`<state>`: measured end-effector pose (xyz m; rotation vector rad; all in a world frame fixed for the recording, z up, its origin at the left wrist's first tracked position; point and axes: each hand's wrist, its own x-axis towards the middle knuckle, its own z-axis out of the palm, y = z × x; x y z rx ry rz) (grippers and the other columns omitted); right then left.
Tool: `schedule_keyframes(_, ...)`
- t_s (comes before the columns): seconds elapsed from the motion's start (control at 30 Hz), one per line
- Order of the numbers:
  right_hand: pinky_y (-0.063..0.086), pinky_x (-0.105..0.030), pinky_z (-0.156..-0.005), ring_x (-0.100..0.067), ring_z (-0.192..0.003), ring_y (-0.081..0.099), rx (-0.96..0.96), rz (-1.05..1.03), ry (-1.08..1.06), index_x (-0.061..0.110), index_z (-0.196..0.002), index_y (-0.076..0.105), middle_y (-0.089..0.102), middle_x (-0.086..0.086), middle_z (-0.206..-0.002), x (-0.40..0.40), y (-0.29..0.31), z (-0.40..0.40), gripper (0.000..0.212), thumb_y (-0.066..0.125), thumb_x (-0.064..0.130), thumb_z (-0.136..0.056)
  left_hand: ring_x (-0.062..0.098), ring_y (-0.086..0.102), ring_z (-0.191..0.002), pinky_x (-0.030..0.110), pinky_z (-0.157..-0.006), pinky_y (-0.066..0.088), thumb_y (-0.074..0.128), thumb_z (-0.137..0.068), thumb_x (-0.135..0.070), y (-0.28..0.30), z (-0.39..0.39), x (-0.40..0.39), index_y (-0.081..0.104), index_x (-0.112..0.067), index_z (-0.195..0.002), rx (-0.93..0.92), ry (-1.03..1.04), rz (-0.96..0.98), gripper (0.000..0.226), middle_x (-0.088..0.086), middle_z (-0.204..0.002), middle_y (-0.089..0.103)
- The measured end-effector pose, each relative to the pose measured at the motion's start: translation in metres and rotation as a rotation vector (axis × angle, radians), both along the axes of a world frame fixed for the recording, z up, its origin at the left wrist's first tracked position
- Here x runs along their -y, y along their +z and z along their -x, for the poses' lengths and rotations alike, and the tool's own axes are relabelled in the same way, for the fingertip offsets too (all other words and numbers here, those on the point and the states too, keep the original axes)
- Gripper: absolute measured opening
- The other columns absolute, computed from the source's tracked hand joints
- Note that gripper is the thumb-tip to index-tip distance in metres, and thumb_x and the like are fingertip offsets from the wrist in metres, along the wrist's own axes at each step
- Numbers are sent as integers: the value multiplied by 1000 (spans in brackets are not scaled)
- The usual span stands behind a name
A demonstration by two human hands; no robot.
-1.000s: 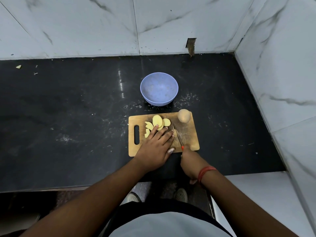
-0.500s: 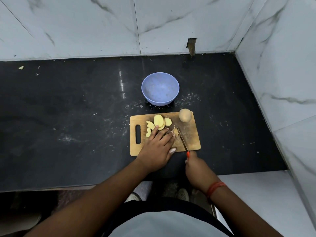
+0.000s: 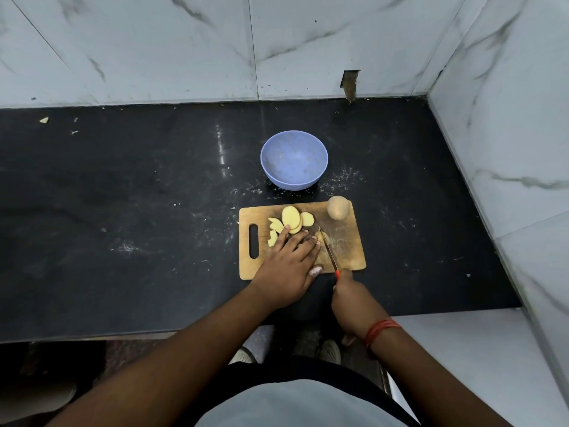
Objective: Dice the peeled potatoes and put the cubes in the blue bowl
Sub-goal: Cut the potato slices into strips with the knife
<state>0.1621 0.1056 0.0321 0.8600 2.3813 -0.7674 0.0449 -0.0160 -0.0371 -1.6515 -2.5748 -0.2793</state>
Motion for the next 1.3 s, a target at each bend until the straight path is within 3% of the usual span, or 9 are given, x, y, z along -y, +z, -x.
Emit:
schedule_keyframes(0.1, 45, -34, -67, -25, -85, 62, 5, -13, 2, 8, -125, 36, 62, -14, -99, 1, -2, 1, 29, 36, 9, -97, 28, 38, -142, 56, -123, 15, 36, -105, -45, 0, 0, 0, 54, -9, -143, -2, -6, 4, 55, 6, -143, 56)
schedule_keyframes(0.33, 55, -41, -71, -24, -82, 63, 78, 4, -5, 8, -126, 33, 58, -10, -90, 1, 1, 8, 32, 38, 6, -94, 27, 38, -142, 55, -123, 15, 36, -105, -44, -1, 3, 1, 53, -10, -143, -12, -24, 7, 54, 6, -144, 55)
schedule_keyframes(0.47, 44, -34, -65, -26, -80, 61, 97, 8, 10, 3, -134, 28, 64, -17, -102, 3, 4, 14, 42, 40, 4, -94, 27, 37, -143, 55, -123, 15, 35, -105, -44, -2, 4, 2, 51, -9, -145, -4, -30, 7, 55, 6, -145, 54)
schedule_keyframes(0.63, 37, -31, -55, -30, -95, 64, 144, -5, 44, -1, -143, 21, 62, -21, -112, 16, -1, 22, 53, 43, 4, -94, 28, 39, -141, 55, -123, 15, 38, -105, -43, -4, 4, 1, 53, -8, -143, -2, -34, -10, 54, 6, -143, 55)
schedule_keyframes(0.77, 29, -19, -49, -15, -72, 55, 37, 84, 37, -1, -141, 29, 57, -12, -94, 6, -1, 18, 46, 39, 7, -98, 28, 40, -141, 55, -123, 15, 38, -105, -42, -3, 6, 2, 53, -8, -143, -9, -34, -12, 53, 6, -142, 56)
schedule_keyframes(0.87, 31, -27, -49, -11, -59, 45, 39, 61, 31, 4, -132, 37, 51, -4, -73, -8, 0, 18, 33, 39, 17, -102, 28, 40, -142, 55, -123, 15, 38, -105, -42, -2, 5, 2, 53, -9, -143, -7, -39, -12, 53, 6, -142, 56)
schedule_keyframes(1.0, 30, -26, -49, -10, -55, 44, 33, 20, 82, 4, -126, 40, 46, -1, -66, -5, -6, 16, 28, 40, 17, -102, 28, 39, -142, 55, -123, 13, 38, -105, -43, -1, 6, 2, 53, -9, -144, -14, -41, -5, 53, 6, -143, 56)
schedule_keyframes(1.17, 39, -29, -68, -16, -74, 55, 51, 80, 26, 6, -122, 40, 54, -4, -79, -7, -3, 20, 25, 41, 19, -102, 28, 40, -141, 56, -123, 14, 38, -105, -42, -3, 5, 2, 53, -9, -144, -16, -44, -17, 53, 6, -143, 56)
schedule_keyframes(1.3, 41, -31, -74, -27, -97, 63, 62, 64, 30, 2, -135, 35, 63, -17, -104, -7, -1, 28, 37, 41, 17, -101, 28, 41, -140, 55, -123, 14, 38, -104, -43, -3, 5, 2, 53, -8, -144, -15, -29, -17, 54, 6, -142, 57)
